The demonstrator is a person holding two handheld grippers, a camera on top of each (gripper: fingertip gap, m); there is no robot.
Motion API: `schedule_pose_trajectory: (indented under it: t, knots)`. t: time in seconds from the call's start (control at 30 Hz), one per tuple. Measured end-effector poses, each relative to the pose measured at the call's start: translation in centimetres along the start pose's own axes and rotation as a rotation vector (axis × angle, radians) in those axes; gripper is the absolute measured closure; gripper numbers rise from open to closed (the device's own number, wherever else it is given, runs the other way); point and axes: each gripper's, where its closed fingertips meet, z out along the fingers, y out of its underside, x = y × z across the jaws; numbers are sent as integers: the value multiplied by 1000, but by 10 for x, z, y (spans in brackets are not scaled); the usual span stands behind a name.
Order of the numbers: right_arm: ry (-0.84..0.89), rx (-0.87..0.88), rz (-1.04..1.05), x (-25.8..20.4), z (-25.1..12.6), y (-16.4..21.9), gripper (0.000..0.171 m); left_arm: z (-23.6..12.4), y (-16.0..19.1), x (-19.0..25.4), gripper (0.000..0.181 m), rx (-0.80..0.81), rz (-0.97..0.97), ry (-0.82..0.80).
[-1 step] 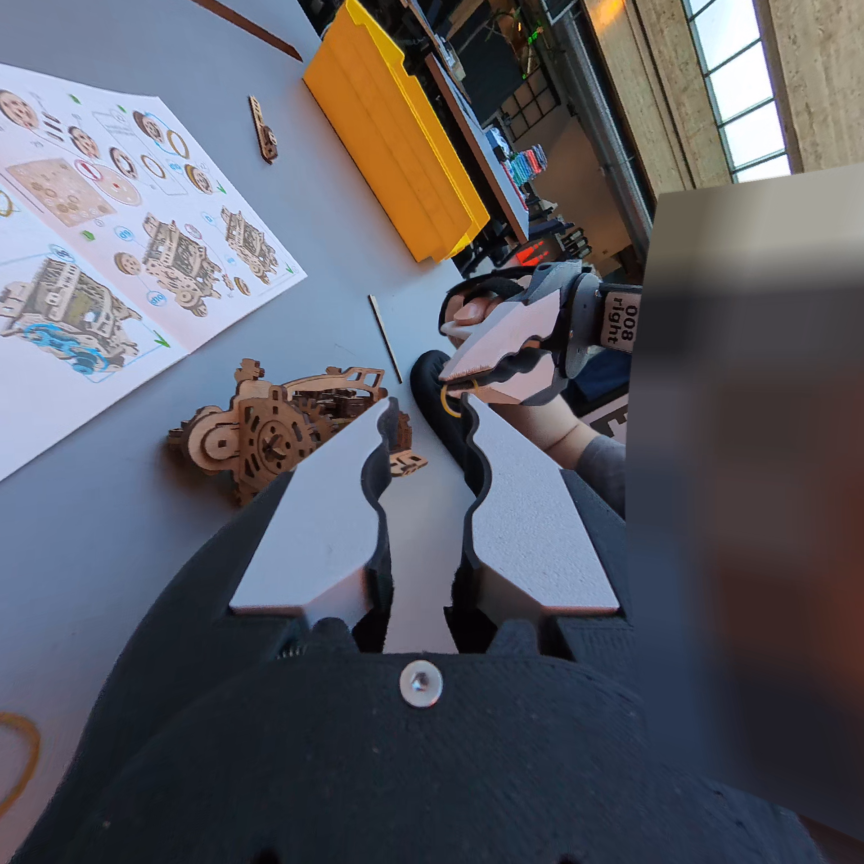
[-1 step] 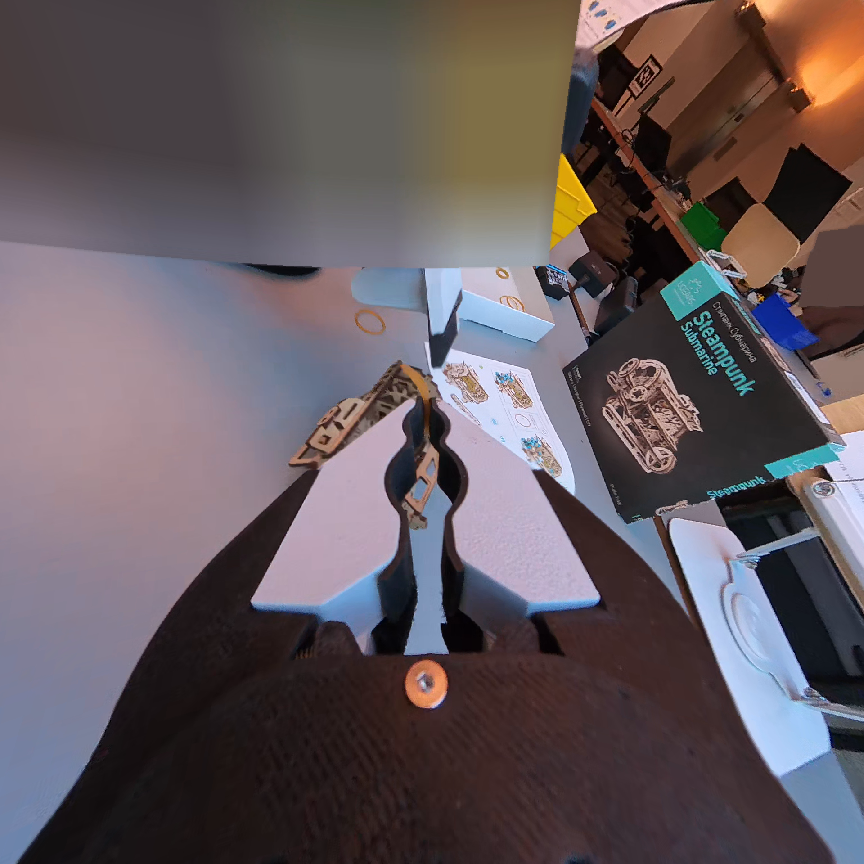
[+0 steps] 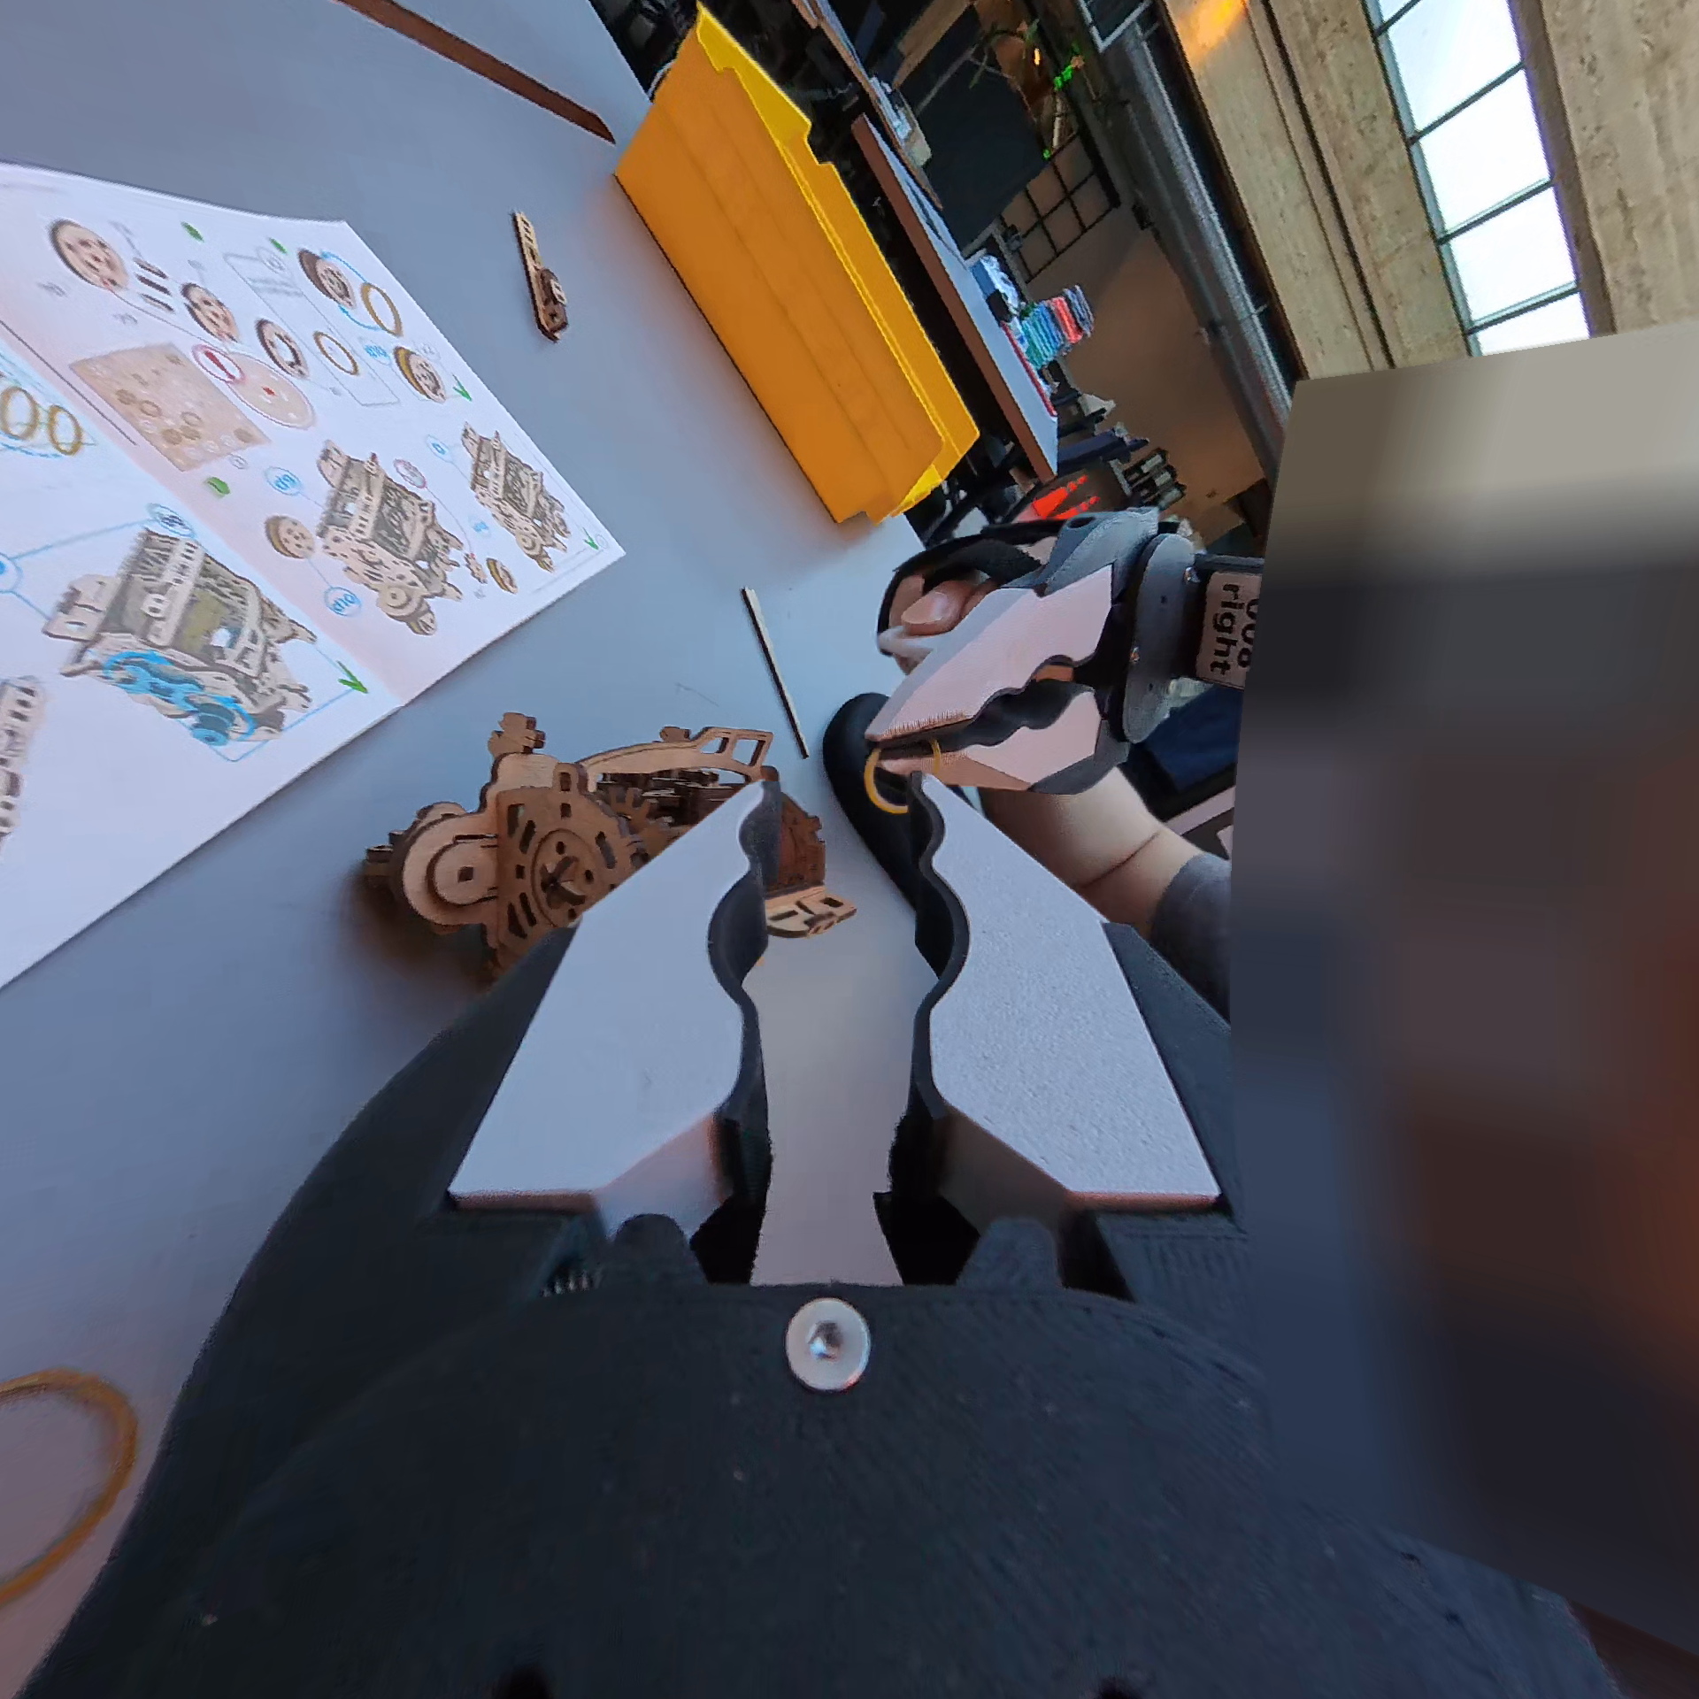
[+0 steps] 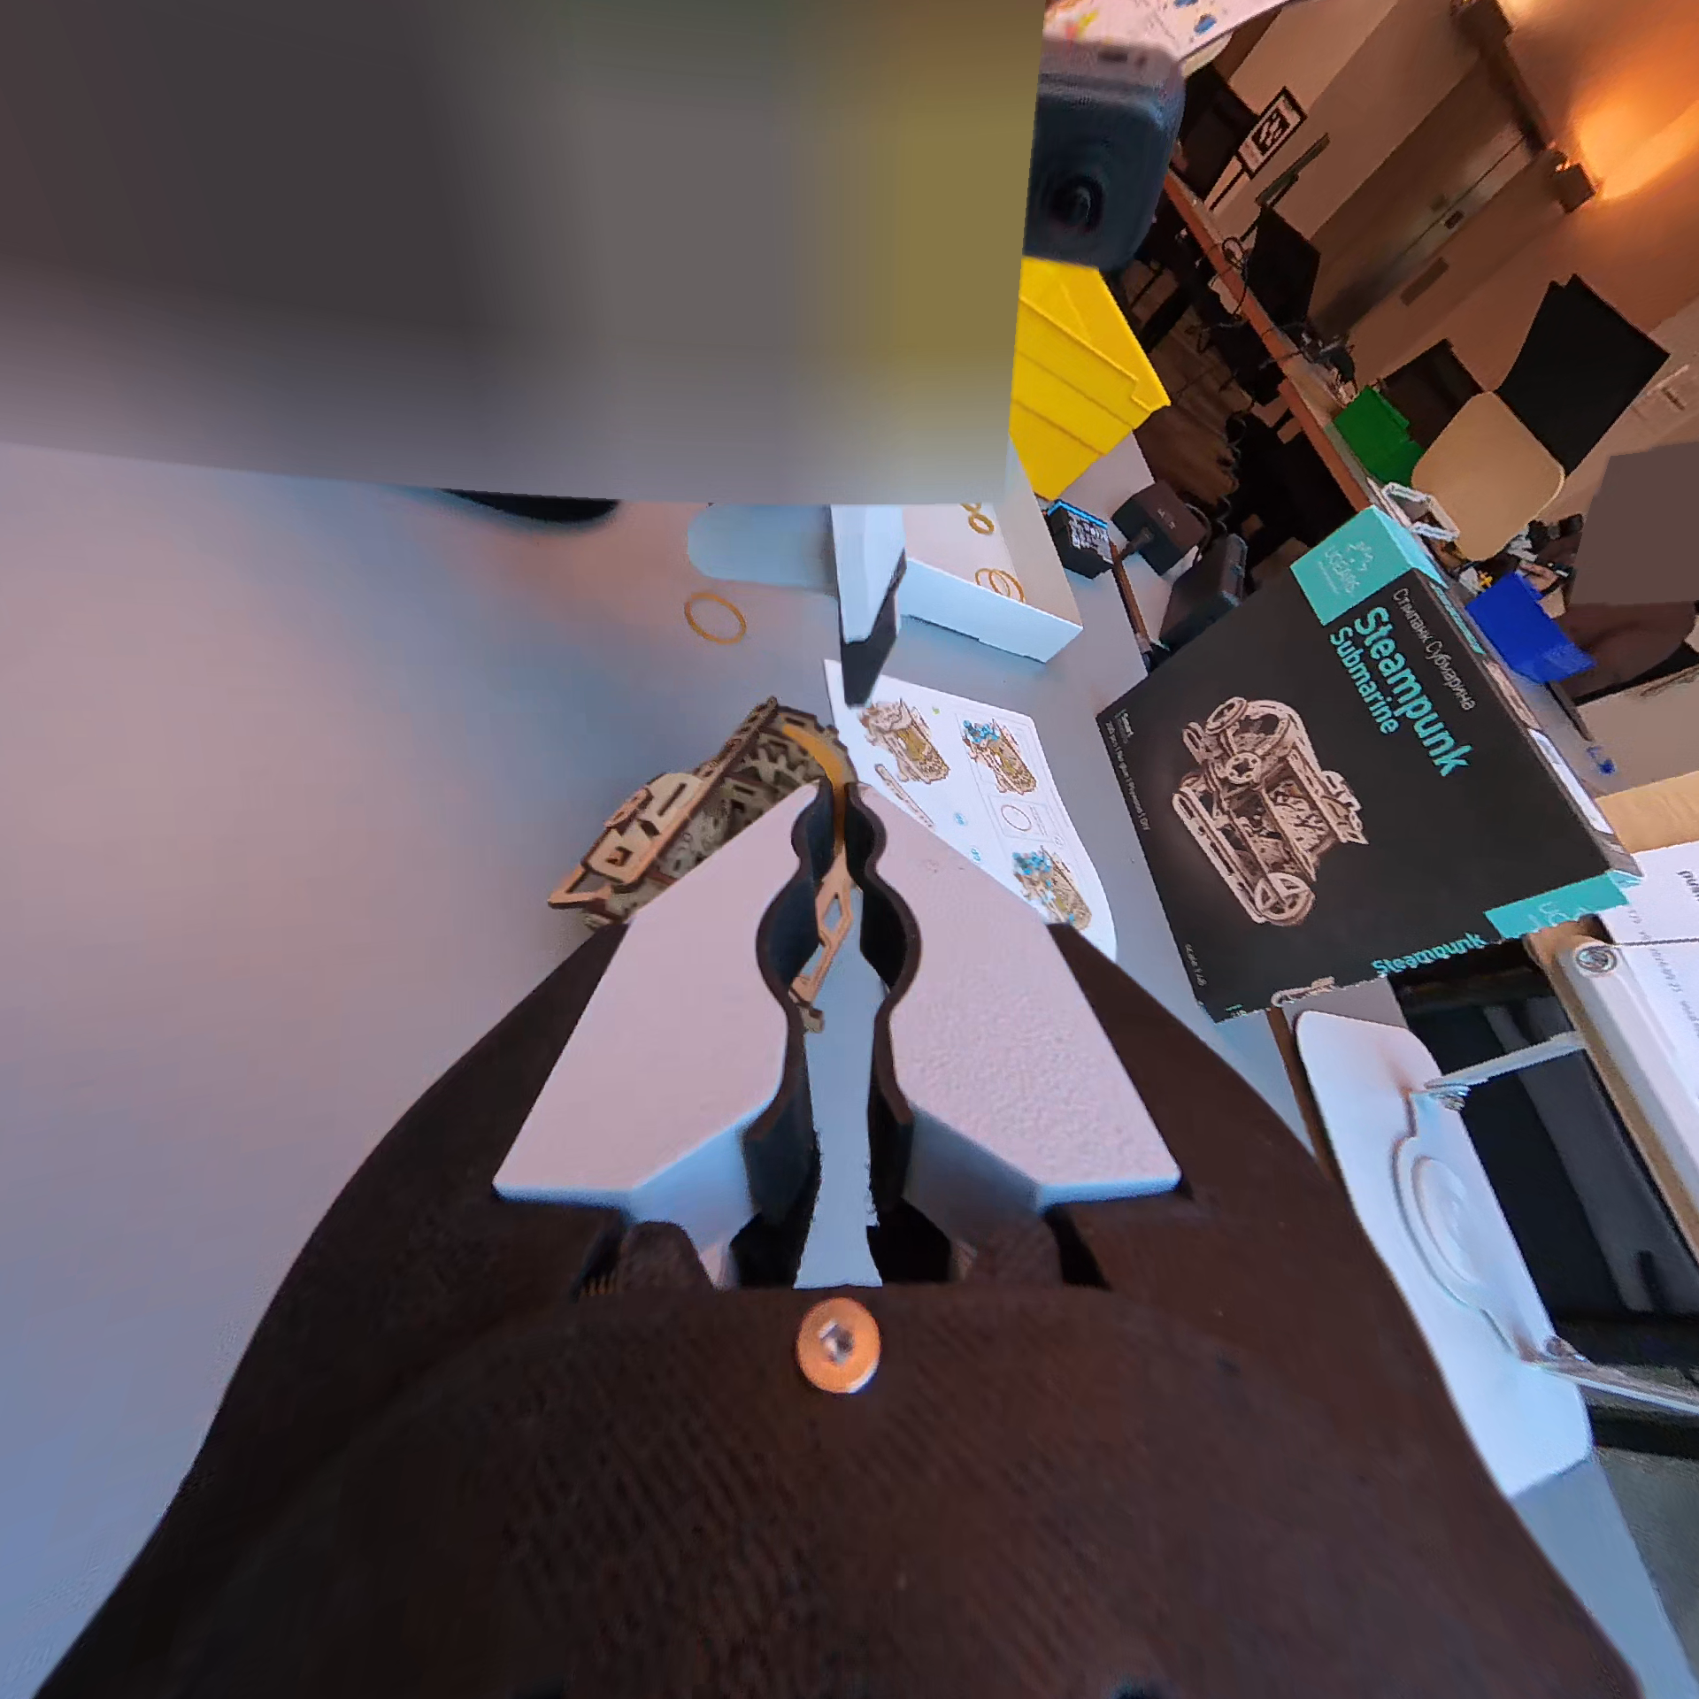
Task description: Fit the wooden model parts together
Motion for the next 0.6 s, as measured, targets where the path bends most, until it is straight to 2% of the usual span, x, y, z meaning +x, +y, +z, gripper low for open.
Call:
schedule_pose_trajectory:
  t: [0.13, 0.27, 0.6]
  knots:
    - [-4, -87, -107, 5, 10, 8, 171, -10, -4, -21, 146, -14, 109, -144]
    - [-39, -153, -171, 1, 22, 17, 171, -12, 1, -37, 144, -62, 216, -258]
    - [-81, -224, -177, -4, 35, 29, 171, -7, 5, -44, 144, -83, 207, -242]
